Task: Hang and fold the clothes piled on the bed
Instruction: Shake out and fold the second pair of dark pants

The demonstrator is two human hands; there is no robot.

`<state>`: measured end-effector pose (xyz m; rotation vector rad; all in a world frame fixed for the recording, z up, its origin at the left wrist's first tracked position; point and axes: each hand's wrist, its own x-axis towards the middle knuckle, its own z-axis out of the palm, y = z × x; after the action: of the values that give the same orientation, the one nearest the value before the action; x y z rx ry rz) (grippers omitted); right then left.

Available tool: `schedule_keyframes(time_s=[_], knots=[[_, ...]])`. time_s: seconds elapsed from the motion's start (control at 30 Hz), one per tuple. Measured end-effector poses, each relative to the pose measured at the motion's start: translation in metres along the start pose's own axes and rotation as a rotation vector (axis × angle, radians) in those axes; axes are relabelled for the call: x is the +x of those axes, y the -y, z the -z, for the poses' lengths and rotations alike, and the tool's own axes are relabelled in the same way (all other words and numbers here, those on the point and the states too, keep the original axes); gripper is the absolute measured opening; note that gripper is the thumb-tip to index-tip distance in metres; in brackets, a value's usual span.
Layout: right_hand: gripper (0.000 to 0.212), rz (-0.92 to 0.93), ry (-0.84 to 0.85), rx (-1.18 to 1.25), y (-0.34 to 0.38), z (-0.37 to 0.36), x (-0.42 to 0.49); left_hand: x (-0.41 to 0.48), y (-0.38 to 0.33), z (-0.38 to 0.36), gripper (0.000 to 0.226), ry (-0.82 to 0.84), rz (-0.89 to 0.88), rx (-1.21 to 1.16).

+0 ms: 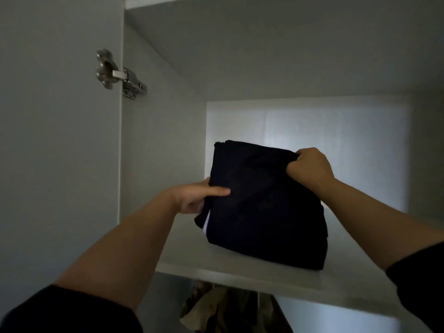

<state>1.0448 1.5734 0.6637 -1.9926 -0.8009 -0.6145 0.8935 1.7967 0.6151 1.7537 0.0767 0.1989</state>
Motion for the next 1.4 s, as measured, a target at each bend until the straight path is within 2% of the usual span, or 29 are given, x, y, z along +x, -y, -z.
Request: schedule_keyframes(time_s=[0.07, 0.23, 0.4, 0.53, 0.63, 0.7, 0.77, 0.8, 0.83, 0.9, 0.97, 1.1, 1.2, 1.27, 1.33, 1.37, 1.4], knots=[[0.005, -0.007, 0.011, -0.016, -0.009, -0.023, 0.025, 0.024, 0.015, 0.015, 0.057, 0.071, 0.099, 0.052], [0.012, 0.034, 0.003, -0.060, -0.030, -0.079, 0.077, 0.076, 0.035, 0.033, 0.039, -0.273, 0.090, 0.057], [0.006, 0.086, 0.035, -0.032, -0.036, -0.131, 0.124, 0.102, 0.018, 0.078, 0.018, -0.432, 0.099, 0.102], [0.011, 0.111, 0.070, -0.009, -0.035, -0.176, 0.161, 0.123, 0.003, 0.116, 0.016, -0.489, 0.135, 0.161], [0.009, 0.107, 0.027, 0.017, -0.033, -0.210, 0.189, 0.147, -0.003, 0.140, 0.018, -0.526, 0.160, 0.124], [0.020, 0.095, -0.024, 0.032, -0.032, -0.230, 0.208, 0.170, -0.003, 0.152, 0.018, -0.546, 0.171, 0.050], [0.037, 0.087, -0.036, -0.064, -0.037, -0.248, 0.226, 0.195, 0.000, 0.160, 0.019, -0.551, 0.199, 0.029], [0.041, 0.080, 0.003, -0.161, -0.043, -0.257, 0.232, 0.208, 0.004, 0.160, 0.021, -0.562, 0.224, 0.092], [0.044, 0.064, 0.063, -0.242, -0.051, -0.266, 0.236, 0.221, 0.009, 0.161, 0.023, -0.570, 0.252, 0.254], [0.046, 0.018, 0.211, -0.300, -0.067, -0.284, 0.236, 0.245, 0.024, 0.159, 0.032, -0.542, 0.334, 0.704], [0.044, 0.037, 0.290, -0.349, -0.085, -0.296, 0.232, 0.259, 0.035, 0.155, 0.040, -0.495, 0.447, 1.003], [0.029, 0.121, 0.276, -0.394, -0.115, -0.298, 0.233, 0.272, 0.040, 0.160, 0.043, -0.451, 0.598, 1.236], [0.027, 0.035, 0.432, -0.373, -0.134, -0.299, 0.229, 0.277, 0.042, 0.161, 0.046, -0.404, 0.644, 1.387], [0.031, -0.039, 0.553, -0.333, -0.143, -0.301, 0.226, 0.281, 0.042, 0.153, 0.039, -0.512, 0.583, 1.552], [0.032, -0.067, 0.634, -0.361, -0.145, -0.301, 0.223, 0.286, 0.042, 0.146, 0.033, -0.665, 0.351, 1.753], [0.030, -0.059, 0.661, -0.417, -0.142, -0.300, 0.222, 0.290, 0.045, 0.145, 0.034, -0.691, 0.219, 1.792], [0.023, -0.043, 0.657, -0.484, -0.139, -0.301, 0.221, 0.292, 0.050, 0.146, 0.039, -0.646, 0.145, 1.762]])
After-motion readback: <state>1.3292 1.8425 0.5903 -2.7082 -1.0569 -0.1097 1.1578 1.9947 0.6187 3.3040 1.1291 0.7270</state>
